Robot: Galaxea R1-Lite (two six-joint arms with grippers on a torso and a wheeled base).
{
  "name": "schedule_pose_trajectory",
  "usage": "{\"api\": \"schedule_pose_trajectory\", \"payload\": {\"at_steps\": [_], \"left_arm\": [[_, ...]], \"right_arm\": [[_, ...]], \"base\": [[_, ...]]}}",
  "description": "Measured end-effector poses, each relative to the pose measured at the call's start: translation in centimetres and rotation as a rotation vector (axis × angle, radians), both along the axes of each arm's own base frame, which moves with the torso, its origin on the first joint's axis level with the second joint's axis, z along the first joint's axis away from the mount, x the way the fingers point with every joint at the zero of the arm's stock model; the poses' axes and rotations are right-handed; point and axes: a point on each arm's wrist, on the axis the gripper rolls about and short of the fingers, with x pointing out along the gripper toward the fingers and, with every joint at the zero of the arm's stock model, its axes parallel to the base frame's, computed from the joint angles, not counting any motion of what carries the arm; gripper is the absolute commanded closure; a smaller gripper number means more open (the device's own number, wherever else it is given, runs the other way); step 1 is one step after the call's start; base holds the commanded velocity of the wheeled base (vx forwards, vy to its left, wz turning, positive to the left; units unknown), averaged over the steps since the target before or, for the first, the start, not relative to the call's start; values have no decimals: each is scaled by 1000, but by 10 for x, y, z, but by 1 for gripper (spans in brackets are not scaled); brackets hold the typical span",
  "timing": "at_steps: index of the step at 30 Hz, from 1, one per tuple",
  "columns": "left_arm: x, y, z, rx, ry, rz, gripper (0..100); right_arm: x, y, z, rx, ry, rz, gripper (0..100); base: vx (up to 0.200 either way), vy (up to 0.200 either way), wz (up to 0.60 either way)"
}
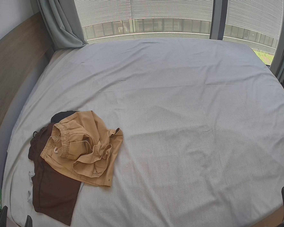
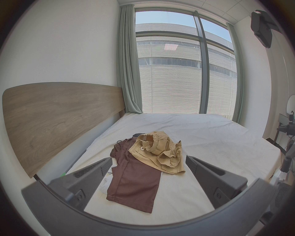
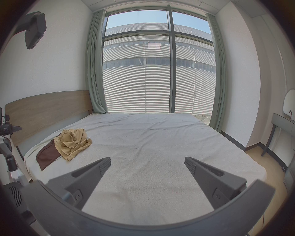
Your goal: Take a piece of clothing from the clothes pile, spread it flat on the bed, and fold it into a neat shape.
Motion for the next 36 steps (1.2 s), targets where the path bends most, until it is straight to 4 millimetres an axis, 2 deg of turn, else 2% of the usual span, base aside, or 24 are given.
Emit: {"api": "schedule_pose_trajectory", "payload": {"at_steps": [31, 36], "left_arm": [[0, 0, 2, 2, -17, -1, 0], [-2, 0, 18, -3, -137, -8, 0]], "right_arm": [[0, 0, 0, -12, -1, 6, 0], [0, 0, 0, -12, -1, 6, 0]], "base": [[0, 0, 0], [0, 0, 0]]}}
